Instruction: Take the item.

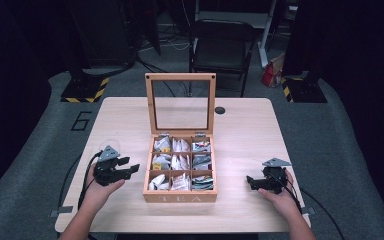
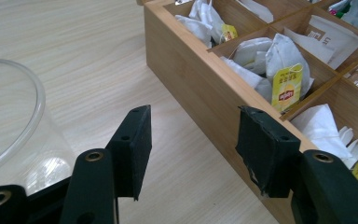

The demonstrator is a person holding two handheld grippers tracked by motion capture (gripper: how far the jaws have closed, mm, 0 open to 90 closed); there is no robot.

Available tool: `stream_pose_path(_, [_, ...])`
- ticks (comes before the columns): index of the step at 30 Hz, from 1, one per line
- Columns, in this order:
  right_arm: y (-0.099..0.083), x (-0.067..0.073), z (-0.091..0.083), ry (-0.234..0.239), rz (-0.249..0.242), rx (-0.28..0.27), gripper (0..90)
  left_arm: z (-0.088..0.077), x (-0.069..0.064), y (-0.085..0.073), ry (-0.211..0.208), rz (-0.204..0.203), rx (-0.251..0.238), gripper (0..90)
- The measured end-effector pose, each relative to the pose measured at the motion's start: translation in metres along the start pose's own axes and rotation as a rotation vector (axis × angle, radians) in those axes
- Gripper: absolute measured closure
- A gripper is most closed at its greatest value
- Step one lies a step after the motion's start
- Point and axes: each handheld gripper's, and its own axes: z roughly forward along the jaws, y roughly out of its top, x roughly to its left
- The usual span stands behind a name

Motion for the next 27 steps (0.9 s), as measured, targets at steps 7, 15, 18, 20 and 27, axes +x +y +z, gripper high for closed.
stream_pose_path(7, [0.0, 0.0, 0.0, 0.0, 0.0, 0.0, 1.3, -0.004, -0.003, 0.011, -0.009, 0.023, -0.021, 46.6])
stream_pose_path(15, [0.0, 0.0, 0.0, 0.0, 0.0, 0.0, 1.3, -0.003, -0.006, 0.016, -0.021, 0.037, -0.015, 50.0])
stream_pose_path(18, [0.0, 0.0, 0.0, 0.0, 0.0, 0.001, 1.3, -0.002, -0.008, 0.018, -0.022, 0.045, -0.014, 51.0])
stream_pose_path(20, [0.0, 0.0, 0.0, 0.0, 0.0, 0.001, 1.3, -0.001, -0.008, 0.019, -0.024, 0.053, -0.013, 51.2])
stream_pose_path(27, [0.0, 0.0, 0.0, 0.0, 0.0, 0.0, 1.2, 0.003, -0.013, 0.026, -0.034, 0.068, -0.012, 51.8])
